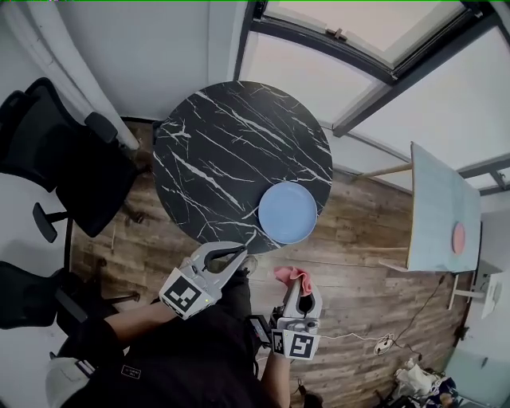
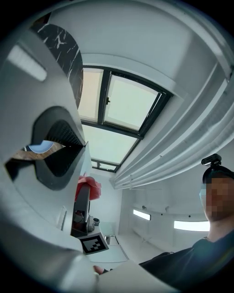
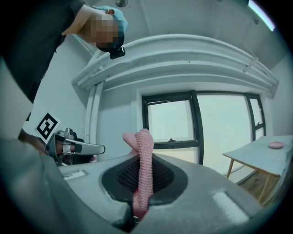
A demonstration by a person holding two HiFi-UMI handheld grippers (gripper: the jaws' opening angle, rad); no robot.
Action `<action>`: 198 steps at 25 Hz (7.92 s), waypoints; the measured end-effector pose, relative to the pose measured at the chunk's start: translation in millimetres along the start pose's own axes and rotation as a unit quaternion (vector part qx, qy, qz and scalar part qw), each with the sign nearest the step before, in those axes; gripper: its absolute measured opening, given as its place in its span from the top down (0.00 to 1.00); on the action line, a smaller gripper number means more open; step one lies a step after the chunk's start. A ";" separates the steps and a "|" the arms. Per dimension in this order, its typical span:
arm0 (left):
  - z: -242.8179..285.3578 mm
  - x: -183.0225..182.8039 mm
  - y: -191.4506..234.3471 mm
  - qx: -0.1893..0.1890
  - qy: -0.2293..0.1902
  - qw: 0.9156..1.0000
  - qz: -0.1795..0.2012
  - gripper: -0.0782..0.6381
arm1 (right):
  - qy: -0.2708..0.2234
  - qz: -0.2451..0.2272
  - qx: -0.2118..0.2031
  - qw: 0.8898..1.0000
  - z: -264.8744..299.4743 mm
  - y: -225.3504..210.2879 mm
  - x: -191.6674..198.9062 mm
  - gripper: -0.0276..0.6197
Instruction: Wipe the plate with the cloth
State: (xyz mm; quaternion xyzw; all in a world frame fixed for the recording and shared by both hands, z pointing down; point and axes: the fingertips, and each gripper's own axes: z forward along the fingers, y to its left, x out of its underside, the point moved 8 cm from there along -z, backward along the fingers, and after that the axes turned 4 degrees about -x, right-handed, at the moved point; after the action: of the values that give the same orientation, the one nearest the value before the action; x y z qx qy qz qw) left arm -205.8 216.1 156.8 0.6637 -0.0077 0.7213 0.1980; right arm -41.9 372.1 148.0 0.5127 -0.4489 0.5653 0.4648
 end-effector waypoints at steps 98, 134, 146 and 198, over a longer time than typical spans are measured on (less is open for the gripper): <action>225.4 299.7 139.3 -0.158 0.334 0.866 -0.337 0.87 | 0.434 -0.253 -0.349 0.791 292.8 -70.2 325.1 0.94; 220.5 304.6 135.2 -0.204 0.300 0.843 -0.399 0.86 | 0.530 -0.406 -0.221 0.711 203.8 -189.0 329.5 0.94; 218.7 304.6 134.7 -0.204 0.296 0.843 -0.400 0.85 | 0.572 -0.328 -0.284 0.696 150.3 -148.5 330.2 0.94; 217.3 303.8 133.4 -0.175 0.323 0.859 -0.357 0.87 | 0.452 -0.306 -0.332 0.769 293.3 -84.6 325.0 0.94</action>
State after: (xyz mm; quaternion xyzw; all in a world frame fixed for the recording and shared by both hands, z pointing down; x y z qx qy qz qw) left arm -50.1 117.3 508.1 0.3051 0.1684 0.7618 0.5461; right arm 75.3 118.6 495.5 0.1216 -0.1663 0.3756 0.9036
